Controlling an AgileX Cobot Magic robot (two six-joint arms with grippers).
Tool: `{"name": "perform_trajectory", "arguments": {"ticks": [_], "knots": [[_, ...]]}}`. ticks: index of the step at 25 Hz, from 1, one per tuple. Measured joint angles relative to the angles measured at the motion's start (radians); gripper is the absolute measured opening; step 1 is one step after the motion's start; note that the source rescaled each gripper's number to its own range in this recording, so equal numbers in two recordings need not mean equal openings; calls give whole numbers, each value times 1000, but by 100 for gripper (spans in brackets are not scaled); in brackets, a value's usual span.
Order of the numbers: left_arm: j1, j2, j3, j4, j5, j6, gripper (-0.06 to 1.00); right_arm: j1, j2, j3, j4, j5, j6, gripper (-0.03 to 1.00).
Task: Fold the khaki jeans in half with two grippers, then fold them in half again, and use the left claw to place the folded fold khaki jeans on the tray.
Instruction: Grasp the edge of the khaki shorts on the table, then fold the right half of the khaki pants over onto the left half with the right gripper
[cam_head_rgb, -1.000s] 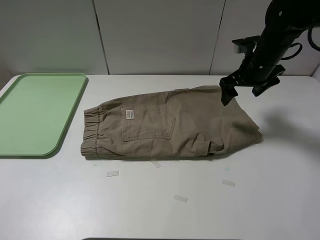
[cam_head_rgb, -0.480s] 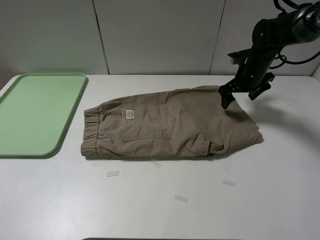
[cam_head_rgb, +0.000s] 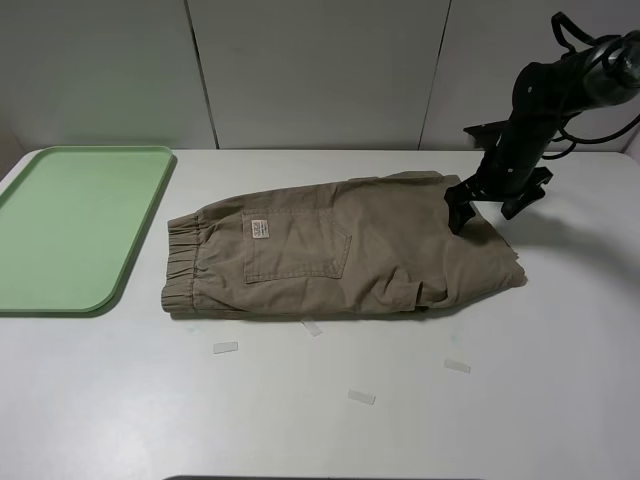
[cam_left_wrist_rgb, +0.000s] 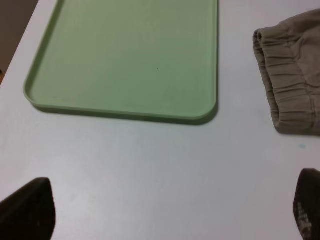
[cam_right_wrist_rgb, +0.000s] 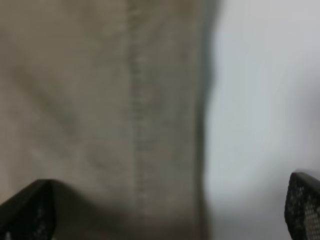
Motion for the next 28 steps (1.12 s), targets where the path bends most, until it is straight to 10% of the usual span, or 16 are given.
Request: {"name": "perform_trajectory", "arguments": {"ticks": [11, 20, 28], "knots": [[0, 0, 0, 0, 0, 0, 94, 0, 25, -16, 45, 13, -49, 99], [0, 0, 0, 0, 0, 0, 94, 1, 27, -18, 84, 26, -52, 10], [0, 0, 0, 0, 0, 0, 94, 1, 27, -27, 87, 40, -52, 5]]}}
